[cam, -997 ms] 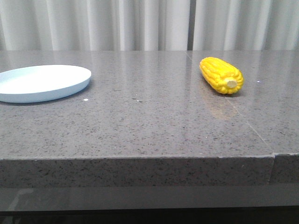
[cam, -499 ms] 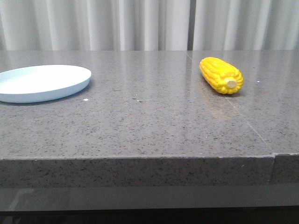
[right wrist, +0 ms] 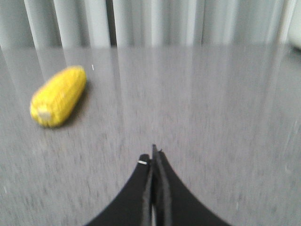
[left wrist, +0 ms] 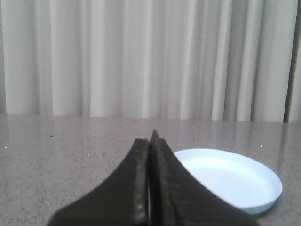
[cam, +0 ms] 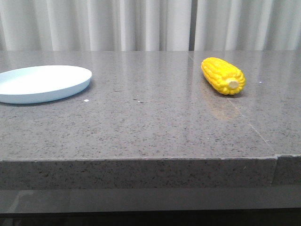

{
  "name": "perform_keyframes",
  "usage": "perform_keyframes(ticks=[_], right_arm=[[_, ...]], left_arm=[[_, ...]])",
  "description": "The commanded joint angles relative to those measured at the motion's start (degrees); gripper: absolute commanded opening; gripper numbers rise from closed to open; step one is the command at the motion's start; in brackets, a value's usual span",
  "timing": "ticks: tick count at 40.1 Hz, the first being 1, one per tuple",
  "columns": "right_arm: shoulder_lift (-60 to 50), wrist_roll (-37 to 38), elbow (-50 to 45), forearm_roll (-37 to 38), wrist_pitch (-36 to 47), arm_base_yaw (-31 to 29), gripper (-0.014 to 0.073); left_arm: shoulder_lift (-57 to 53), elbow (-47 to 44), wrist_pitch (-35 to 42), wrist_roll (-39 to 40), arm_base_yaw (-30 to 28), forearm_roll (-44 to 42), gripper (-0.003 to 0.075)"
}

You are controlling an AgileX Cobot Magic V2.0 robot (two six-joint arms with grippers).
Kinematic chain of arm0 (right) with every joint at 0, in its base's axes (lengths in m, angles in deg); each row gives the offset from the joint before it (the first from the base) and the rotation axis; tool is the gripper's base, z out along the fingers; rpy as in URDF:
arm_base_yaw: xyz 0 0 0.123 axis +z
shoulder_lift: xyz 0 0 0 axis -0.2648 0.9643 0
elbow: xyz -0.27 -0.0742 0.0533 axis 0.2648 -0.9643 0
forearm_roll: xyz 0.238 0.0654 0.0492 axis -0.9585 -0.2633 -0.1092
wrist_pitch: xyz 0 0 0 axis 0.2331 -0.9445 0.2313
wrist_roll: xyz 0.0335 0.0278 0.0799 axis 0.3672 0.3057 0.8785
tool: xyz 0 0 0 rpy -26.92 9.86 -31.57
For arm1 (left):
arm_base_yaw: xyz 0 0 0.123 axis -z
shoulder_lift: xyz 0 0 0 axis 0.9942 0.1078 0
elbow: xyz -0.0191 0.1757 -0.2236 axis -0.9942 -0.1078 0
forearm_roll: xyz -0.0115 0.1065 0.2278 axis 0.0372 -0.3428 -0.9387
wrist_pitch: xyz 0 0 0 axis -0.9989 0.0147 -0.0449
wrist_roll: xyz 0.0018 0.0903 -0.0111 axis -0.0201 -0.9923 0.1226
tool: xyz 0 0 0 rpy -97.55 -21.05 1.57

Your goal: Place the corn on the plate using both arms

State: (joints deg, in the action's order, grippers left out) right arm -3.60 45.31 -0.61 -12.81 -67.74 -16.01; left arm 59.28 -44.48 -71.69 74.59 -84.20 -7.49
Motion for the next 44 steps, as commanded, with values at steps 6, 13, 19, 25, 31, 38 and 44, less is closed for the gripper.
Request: perform_keyframes(ticks=[6,13,19,25,31,38,44], right_arm=[[1.8,-0.5,15.0,0.6,-3.9,-0.2,-0.0068],[11.1,-0.5,23.9,-0.1,-7.1,-0.2,-0.0067],[20.2,-0.5,27.7,-0.2,-7.0,-0.2,-0.0067],[23.7,-0.5,28.9,-0.3,-6.8,-0.2,-0.0067],[23.7,-0.5,28.7,-0.3,-7.6,-0.2,-0.0015],[23.7,-0.5,28.7,-0.2,-7.8,-0.2,0.0323],[23.7,-0.5,28.7,-0.2,-7.8,-0.2,0.0609]], left_arm=[[1.1,13.7,-5.3,0.0,0.0,-1.7,-0.0020],[10.2,23.3,-16.4,0.0,0.0,-3.5,-0.0020],[17.9,26.1,-16.0,0.0,0.0,-5.1,-0.0020],[19.5,26.4,-14.3,0.0,0.0,-5.1,-0.0020],[19.5,26.2,-14.2,0.0,0.0,-5.1,0.0039],[19.5,26.2,-14.3,0.0,0.0,-5.1,0.0386],[19.5,26.2,-14.3,0.0,0.0,-4.7,0.0635]])
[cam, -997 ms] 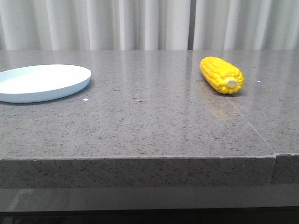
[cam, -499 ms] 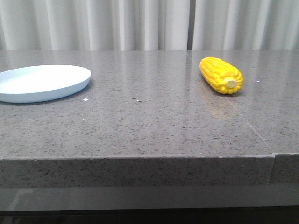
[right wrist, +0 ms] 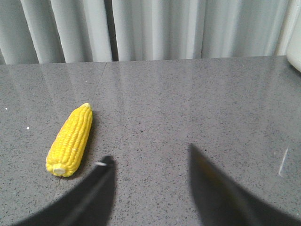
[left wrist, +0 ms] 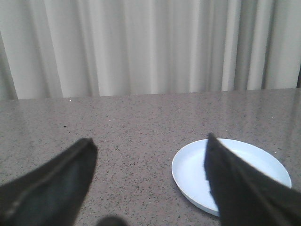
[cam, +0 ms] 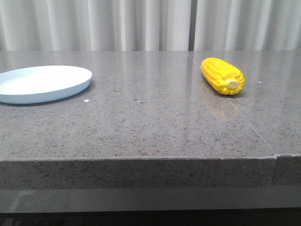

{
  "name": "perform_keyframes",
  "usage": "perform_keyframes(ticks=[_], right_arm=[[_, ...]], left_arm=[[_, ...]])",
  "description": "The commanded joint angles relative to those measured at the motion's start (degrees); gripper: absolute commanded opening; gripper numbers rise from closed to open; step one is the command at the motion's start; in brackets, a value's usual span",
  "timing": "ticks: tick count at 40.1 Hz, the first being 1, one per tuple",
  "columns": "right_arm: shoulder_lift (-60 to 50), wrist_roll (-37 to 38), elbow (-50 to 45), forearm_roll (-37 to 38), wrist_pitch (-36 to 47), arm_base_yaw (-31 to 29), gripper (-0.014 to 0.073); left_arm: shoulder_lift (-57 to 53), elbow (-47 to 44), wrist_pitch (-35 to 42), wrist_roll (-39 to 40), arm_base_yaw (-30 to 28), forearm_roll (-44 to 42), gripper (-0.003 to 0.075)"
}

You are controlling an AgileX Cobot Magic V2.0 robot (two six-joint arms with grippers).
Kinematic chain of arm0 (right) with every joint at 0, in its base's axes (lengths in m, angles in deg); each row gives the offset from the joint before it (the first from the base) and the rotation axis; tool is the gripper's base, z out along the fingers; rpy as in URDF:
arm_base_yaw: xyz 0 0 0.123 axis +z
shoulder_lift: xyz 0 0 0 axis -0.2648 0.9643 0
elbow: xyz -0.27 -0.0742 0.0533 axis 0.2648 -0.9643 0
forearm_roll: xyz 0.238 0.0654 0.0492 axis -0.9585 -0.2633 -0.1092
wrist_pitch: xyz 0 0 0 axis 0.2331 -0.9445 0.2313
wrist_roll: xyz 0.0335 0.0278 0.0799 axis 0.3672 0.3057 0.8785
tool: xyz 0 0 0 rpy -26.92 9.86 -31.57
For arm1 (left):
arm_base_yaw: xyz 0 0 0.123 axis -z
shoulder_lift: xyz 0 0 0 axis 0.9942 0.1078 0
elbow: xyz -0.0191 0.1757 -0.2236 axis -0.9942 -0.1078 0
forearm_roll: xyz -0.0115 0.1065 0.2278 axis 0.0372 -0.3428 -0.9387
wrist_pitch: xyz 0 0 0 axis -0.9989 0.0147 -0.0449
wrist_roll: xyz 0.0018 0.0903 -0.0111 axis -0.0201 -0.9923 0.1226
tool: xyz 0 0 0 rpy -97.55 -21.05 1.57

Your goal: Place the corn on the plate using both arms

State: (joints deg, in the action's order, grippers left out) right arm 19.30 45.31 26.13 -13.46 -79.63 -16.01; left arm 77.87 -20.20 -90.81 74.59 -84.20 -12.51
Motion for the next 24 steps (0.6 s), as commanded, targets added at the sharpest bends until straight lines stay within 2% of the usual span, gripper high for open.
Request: perform_keyframes(ticks=[1,3,24], right_arm=[[0.8,-0.5,2.0,0.4,4.1,-0.2,0.0636],[0.8,-0.5,2.0,0.4,4.1,-0.2,0.0660],[0.8,-0.5,2.0,0.4,4.1,-0.2,0.0652]], left_arm=[[0.9,1.9,4.8,0.0,0.0,0.4,0.0651],[0.9,1.9,4.8,0.0,0.0,0.4,0.0659],[1.8,1.9,6.3,0.0,0.0,0.5,0.0657]])
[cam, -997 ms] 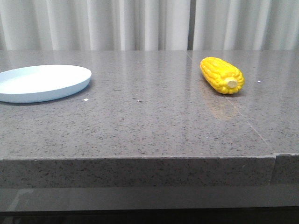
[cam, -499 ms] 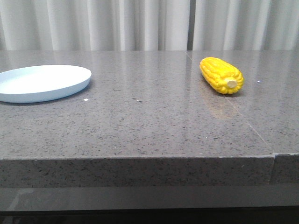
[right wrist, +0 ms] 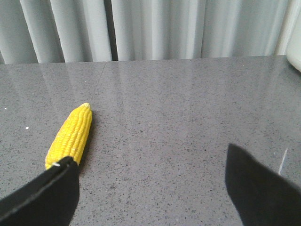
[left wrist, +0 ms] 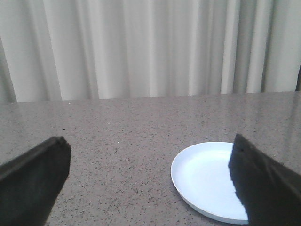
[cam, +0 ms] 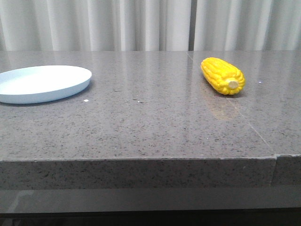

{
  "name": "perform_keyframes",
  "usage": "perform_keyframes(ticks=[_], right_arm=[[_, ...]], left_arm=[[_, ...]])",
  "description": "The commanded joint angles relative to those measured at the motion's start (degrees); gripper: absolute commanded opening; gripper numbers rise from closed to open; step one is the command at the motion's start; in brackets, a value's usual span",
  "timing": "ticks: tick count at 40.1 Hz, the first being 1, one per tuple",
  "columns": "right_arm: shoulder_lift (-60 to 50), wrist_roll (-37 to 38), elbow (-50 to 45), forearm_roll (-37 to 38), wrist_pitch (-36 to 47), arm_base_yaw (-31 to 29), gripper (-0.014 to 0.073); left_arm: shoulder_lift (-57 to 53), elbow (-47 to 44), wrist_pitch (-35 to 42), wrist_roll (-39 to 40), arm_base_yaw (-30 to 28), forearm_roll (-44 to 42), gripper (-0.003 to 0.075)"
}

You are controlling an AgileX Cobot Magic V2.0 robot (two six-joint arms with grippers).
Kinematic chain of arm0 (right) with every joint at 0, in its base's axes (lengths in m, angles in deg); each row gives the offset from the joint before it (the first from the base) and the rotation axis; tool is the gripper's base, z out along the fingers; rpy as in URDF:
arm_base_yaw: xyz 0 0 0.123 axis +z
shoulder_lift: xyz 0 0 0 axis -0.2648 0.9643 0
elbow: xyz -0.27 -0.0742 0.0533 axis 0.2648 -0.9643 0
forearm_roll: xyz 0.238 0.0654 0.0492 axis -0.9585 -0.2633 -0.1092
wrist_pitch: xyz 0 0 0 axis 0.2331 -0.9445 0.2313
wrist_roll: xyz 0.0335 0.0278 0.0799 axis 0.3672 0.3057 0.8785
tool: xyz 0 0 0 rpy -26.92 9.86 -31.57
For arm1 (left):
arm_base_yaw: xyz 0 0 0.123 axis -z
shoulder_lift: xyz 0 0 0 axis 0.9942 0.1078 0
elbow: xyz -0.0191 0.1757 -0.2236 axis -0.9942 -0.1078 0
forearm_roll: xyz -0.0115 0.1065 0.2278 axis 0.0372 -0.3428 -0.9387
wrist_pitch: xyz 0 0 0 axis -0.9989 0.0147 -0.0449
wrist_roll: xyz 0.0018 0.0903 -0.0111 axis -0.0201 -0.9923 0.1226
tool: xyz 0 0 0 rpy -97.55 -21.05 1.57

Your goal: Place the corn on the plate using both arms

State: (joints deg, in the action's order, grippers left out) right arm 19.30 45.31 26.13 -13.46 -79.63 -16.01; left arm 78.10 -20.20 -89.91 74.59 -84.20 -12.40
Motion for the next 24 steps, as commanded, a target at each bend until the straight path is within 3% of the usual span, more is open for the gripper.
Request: perform_keyframes(ticks=[1,17,24], right_arm=[[0.8,-0.5,2.0,0.4,4.1,-0.2,0.0652],[0.8,-0.5,2.0,0.4,4.1,-0.2,0.0652],[0.8,-0.5,2.0,0.4,4.1,-0.2,0.0652]], left_arm=[[2.1,2.0,5.5,0.0,0.0,0.3,0.0657],[29.5,18.6,-3.1,0.0,0.5,2.4,0.0658],[42.6,28.9,-13.0,0.0,3.4,2.7,0.0657]])
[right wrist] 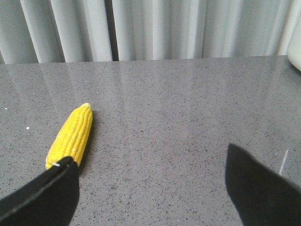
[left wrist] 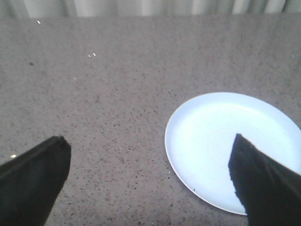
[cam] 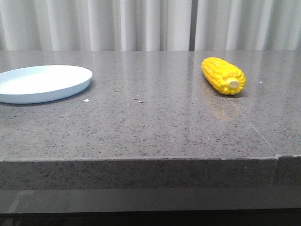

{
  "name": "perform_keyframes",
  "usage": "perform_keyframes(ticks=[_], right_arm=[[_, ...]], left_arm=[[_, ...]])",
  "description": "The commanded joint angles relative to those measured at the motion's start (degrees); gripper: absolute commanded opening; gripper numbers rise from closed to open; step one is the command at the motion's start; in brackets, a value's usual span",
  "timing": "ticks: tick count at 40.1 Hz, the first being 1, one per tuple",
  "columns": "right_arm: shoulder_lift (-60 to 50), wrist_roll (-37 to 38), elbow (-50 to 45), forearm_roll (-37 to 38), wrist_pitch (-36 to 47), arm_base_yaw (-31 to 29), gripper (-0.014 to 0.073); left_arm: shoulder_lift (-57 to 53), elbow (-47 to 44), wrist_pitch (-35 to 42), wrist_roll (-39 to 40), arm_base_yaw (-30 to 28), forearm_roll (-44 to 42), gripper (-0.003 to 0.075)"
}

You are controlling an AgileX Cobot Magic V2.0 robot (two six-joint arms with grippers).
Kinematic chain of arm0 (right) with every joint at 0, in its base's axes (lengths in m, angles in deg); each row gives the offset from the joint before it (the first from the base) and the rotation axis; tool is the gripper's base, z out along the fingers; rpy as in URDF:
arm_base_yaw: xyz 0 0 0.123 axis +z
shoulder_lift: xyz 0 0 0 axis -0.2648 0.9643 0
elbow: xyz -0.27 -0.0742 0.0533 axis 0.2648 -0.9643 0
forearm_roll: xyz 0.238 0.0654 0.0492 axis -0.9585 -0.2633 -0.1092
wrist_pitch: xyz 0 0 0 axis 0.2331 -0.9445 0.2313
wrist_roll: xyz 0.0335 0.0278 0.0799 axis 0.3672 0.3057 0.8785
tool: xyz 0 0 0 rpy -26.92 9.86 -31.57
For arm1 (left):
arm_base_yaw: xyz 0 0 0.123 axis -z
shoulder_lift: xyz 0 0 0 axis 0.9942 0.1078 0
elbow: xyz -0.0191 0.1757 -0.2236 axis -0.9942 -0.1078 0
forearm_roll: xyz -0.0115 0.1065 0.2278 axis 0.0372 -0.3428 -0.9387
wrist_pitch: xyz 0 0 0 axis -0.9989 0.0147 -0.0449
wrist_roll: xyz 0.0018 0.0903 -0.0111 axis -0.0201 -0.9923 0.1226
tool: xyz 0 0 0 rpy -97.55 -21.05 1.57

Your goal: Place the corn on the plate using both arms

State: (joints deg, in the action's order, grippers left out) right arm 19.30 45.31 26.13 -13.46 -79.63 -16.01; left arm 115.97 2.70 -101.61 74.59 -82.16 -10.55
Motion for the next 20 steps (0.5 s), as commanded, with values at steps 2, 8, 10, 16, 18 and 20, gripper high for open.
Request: perform_keyframes(ticks=[2,8,10,16,18,20], right_arm=[[0.8,-0.5,2.0,0.4,4.1,-0.2,0.0652],[0.8,-0.5,2.0,0.4,4.1,-0.2,0.0652],[0.8,-0.5,2.0,0.4,4.1,-0.2,0.0652],[0.8,-0.5,2.0,0.4,4.1,-0.2,0.0652],[0.8,-0.5,2.0,0.4,4.1,-0.2,0.0652],[0.8,-0.5,2.0,0.4,4.1,-0.2,0.0652]], left_arm=[[8.7,9.3,-6.0,0.0,2.0,1.1,0.0657],[20.4,18.8,-17.8,0.0,3.2,1.5,0.0657],[23.7,21.6,-20.5,0.0,3.2,1.5,0.0657],[31.4,26.4,-24.3,0.0,3.1,1.5,0.0656],[33.3,27.1,-24.3,0.0,3.1,1.5,0.0646],[35.2,27.5,-24.3,0.0,3.1,1.7,0.0625]])
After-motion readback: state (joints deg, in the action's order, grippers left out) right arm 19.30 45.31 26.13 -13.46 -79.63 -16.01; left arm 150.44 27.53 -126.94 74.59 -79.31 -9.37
